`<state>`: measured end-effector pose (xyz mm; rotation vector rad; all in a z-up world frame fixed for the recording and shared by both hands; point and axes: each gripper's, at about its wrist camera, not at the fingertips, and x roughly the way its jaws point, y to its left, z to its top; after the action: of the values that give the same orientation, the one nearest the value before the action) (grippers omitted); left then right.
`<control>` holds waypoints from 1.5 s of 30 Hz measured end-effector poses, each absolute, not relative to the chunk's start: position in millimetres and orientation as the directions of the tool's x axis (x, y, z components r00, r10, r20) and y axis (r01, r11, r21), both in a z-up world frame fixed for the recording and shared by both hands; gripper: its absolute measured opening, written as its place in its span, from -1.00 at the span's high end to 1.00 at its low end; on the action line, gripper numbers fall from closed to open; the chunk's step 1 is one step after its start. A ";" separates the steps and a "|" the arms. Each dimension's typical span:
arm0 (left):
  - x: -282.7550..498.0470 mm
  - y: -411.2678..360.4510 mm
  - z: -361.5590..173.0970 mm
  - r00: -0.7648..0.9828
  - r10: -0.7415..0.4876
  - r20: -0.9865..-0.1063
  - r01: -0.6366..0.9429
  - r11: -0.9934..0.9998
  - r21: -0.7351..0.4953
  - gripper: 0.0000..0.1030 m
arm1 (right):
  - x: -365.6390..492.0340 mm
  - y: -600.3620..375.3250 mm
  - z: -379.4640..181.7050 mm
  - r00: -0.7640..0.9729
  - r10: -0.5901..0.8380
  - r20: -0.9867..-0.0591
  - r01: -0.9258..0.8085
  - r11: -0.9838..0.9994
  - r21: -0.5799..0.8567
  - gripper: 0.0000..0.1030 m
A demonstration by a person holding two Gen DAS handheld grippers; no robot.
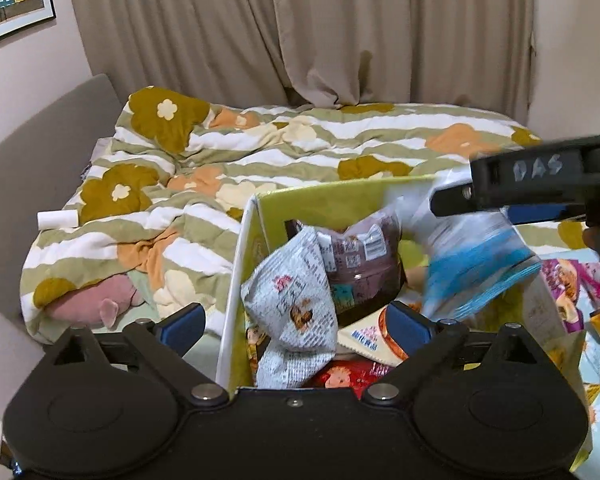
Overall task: Organize snacks
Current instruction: 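Open both tools to release the bags into the box, then grasp the yellow chip bag with the left tool while the right tool grasps the orange-white chip bag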
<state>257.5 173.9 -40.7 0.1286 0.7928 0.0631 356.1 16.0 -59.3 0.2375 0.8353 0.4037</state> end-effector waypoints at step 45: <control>149.7 63.9 18.9 0.838 -0.149 -0.524 0.236 0.967 0.101 -0.96 | 170.6 -149.2 20.5 0.842 0.164 -0.514 -0.026 0.964 0.265 -1.00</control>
<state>149.7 63.9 18.9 0.1647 0.5399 -0.2046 170.6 -149.2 20.5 0.2536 0.5626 0.1012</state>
